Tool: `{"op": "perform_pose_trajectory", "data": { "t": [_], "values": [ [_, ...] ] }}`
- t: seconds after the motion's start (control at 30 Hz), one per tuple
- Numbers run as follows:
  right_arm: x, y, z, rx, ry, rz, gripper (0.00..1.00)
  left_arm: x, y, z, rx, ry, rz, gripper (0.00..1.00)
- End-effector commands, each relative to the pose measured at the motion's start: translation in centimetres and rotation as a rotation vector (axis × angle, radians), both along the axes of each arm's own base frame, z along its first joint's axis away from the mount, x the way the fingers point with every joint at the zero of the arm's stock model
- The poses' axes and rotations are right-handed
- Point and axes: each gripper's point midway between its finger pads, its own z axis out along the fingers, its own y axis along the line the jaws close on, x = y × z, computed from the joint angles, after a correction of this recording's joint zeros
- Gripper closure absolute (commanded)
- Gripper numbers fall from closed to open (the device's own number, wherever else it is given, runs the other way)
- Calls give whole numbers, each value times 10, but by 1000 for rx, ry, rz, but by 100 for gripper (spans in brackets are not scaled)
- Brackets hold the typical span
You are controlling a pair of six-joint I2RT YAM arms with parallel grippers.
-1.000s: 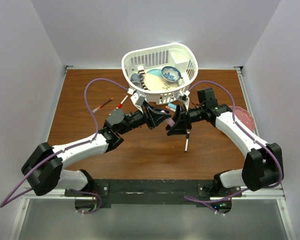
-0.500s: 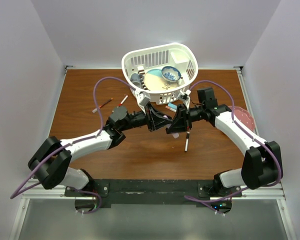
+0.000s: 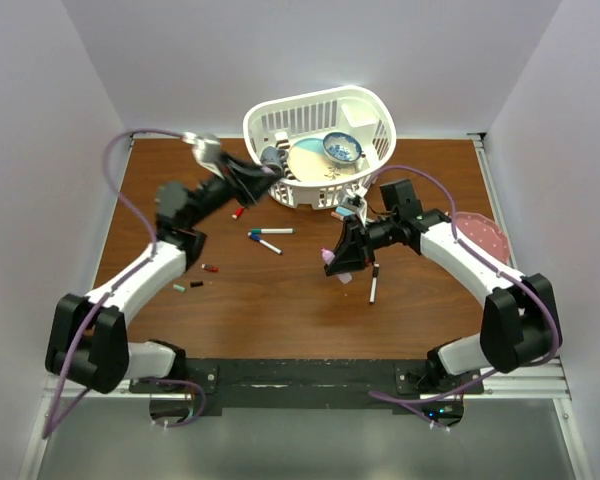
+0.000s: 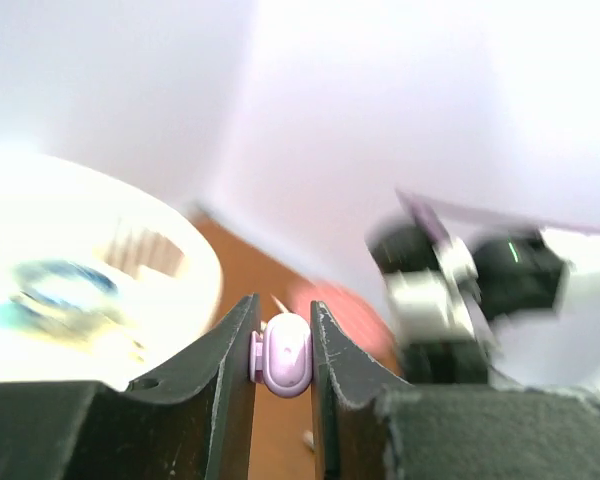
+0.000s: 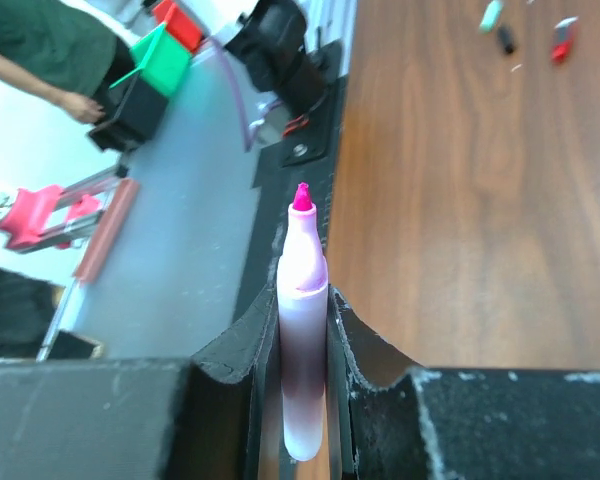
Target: Open the pen caps
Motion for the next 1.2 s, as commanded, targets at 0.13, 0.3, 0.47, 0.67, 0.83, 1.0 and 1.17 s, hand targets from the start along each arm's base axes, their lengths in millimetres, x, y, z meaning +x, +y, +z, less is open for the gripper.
{"op": "perform_pose_trajectory", "data": {
  "t": [0.13,0.3,0.47,0.67,0.83,1.0,1.17],
  "values": [
    [-3,-1,-15,-139,-74,7,100,-5,65,73,-36,-159,191,100],
    [51,-28,-28,-385,-350,-303,100,-1,127,-63,9,447,604,100],
    [79,-53,-15,-480,-512,-489,100,-37,173,-188,57,831,869,100],
    [89,-66,-9,-514,-554,-554,100,-54,210,-252,97,1013,1106,100],
    [90,-72,-8,-510,-558,-571,100,-51,220,-275,141,1095,1175,100],
    [91,-74,-9,-511,-555,-573,100,-47,232,-294,159,1132,1232,100],
    [93,-76,-13,-521,-544,-576,100,-43,243,-300,158,1155,1257,99]
  ]
}}
